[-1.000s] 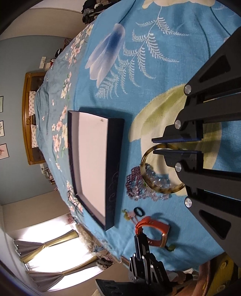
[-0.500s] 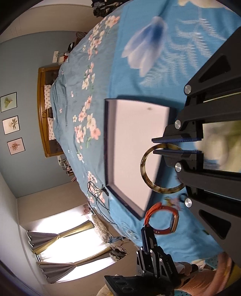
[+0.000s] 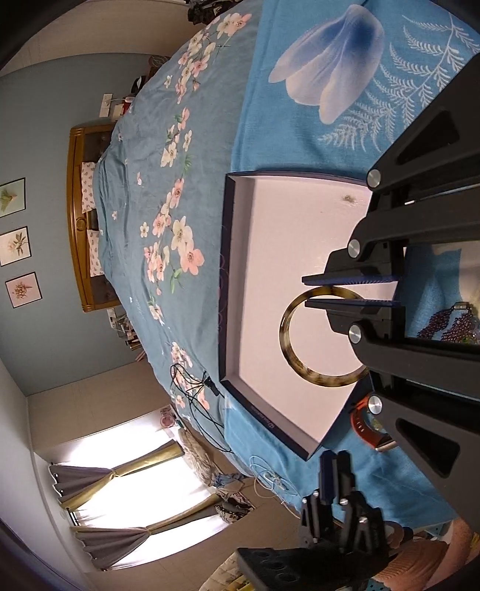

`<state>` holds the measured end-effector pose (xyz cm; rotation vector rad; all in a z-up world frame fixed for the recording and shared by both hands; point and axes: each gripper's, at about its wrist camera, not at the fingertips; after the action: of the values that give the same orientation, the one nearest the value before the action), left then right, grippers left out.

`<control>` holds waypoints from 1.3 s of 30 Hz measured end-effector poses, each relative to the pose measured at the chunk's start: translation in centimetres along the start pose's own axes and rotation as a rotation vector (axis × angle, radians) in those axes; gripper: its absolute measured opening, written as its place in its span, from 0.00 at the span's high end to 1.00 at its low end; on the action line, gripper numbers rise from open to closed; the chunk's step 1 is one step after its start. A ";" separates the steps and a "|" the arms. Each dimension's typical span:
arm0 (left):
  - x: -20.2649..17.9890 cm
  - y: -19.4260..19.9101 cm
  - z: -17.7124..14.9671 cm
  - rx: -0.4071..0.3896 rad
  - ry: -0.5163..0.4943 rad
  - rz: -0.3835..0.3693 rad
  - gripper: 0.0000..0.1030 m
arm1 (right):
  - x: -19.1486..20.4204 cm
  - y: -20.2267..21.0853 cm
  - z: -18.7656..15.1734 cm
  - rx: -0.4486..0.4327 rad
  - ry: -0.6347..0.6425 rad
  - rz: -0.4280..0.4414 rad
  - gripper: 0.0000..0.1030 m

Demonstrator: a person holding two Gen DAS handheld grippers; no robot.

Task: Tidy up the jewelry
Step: 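Carry the bangle and watch band into the tray box with both tools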

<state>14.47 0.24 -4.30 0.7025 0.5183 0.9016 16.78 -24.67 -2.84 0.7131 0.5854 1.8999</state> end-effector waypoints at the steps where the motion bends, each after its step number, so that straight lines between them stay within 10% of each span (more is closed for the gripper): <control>1: -0.1 -0.5 -0.4 0.017 -0.007 -0.004 0.80 | 0.1 -0.1 -0.1 0.002 0.002 -0.003 0.95; 17: -1.0 -4.6 -0.4 0.126 -0.080 0.041 0.95 | 1.1 -0.3 -0.9 0.014 0.016 0.010 0.95; 39: 2.5 -0.5 6.2 -0.078 0.122 0.065 0.93 | -0.3 -2.2 3.0 -0.005 0.011 -0.043 0.95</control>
<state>20.21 0.08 -0.85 0.5985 0.5678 1.0247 20.37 -23.76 -2.27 0.6814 0.5982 1.8657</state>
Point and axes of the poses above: each gripper's, at about its wrist camera, not at the fingertips, and y roughly against the way its jaws point, x to its left, z to its top, and after that the axes turned 2 degrees about x, right-handed
